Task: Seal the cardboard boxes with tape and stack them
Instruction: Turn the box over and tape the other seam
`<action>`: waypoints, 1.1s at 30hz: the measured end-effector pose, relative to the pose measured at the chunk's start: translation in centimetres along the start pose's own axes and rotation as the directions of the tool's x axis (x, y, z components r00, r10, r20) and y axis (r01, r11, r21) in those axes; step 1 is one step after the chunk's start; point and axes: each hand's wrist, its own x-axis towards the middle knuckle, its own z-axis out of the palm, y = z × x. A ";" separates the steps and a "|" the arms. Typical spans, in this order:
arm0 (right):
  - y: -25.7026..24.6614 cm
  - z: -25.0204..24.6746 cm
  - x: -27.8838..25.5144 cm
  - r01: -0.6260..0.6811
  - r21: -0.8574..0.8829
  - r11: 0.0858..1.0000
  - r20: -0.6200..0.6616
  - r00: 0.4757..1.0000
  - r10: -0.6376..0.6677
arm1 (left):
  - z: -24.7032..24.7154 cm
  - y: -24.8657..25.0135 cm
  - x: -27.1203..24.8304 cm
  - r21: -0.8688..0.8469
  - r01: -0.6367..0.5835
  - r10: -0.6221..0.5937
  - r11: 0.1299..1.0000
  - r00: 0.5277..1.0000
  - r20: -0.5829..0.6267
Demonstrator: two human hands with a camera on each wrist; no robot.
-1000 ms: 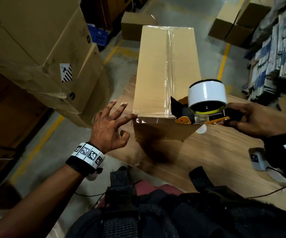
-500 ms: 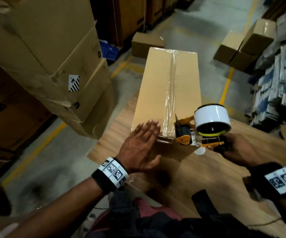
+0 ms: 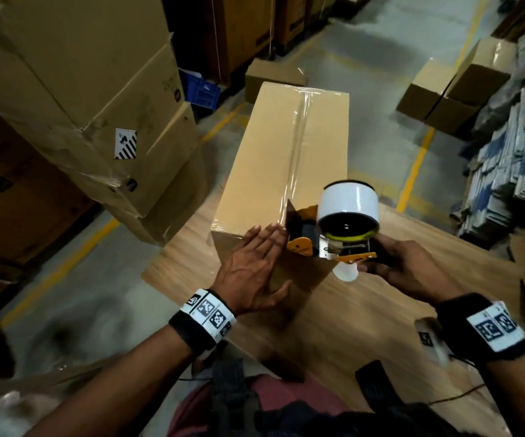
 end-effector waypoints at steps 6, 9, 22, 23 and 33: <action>2.1 -3.6 -2.3 0.065 -0.007 0.998 -0.042 0.997 -0.065 | 0.1 -0.3 0.1 -0.048 0.020 -0.022 0.999 0.999 -0.039; 3.6 -5.6 -4.5 0.020 -0.019 1.000 -0.062 0.998 -0.021 | 0.2 -0.2 0.1 -0.070 0.037 -0.041 0.997 0.998 -0.048; 10.8 -5.9 -8.7 -0.135 -0.020 0.991 -0.075 0.988 0.134 | 0.2 -0.1 0.2 -0.070 0.039 -0.043 0.997 0.998 -0.047; 10.8 -5.0 -8.2 -0.145 -0.026 0.989 -0.055 0.988 0.143 | 0.2 -0.1 0.2 -0.069 0.039 -0.042 0.997 0.998 -0.044; 11.5 1.0 -3.9 -0.146 0.032 0.989 0.056 0.988 0.144 | 0.0 -0.1 0.4 -0.074 0.035 -0.037 0.997 0.999 -0.038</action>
